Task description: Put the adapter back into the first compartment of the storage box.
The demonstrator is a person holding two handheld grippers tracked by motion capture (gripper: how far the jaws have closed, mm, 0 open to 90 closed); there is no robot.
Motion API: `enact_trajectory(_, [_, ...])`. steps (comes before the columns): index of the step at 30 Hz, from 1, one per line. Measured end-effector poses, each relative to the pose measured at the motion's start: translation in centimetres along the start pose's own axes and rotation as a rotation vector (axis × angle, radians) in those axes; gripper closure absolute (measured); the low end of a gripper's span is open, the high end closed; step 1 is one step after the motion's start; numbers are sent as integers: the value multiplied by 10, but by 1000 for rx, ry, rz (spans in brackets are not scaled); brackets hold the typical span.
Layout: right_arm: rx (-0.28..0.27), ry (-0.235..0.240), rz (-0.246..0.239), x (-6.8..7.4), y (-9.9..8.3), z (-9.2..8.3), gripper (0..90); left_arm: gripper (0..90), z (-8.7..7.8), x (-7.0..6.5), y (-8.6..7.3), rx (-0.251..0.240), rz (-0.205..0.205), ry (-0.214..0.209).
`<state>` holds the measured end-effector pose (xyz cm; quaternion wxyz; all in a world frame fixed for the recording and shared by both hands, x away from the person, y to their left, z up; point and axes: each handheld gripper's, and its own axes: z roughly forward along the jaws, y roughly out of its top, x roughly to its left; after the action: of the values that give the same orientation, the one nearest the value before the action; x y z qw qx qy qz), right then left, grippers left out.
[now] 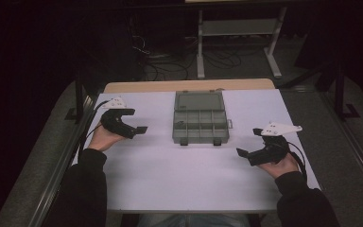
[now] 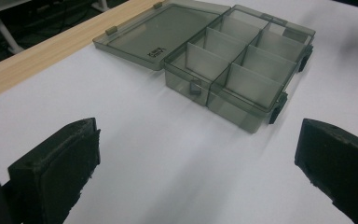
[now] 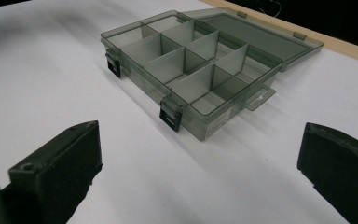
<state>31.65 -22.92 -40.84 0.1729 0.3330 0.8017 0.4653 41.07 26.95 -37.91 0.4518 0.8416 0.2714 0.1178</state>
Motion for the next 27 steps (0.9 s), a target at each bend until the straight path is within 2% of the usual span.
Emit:
enact_trajectory(9, [1,0,-2,0,0,0,0,0,-11,-4,-9,-15,-6,7])
enact_trajectory(14, [4,-1,-3,0,0,1,0,0,-16,-3,-16,-30,-32,13])
enact_trajectory(27, [5,-3,-2,0,0,1,0,0,-31,-6,-34,-54,-59,30])
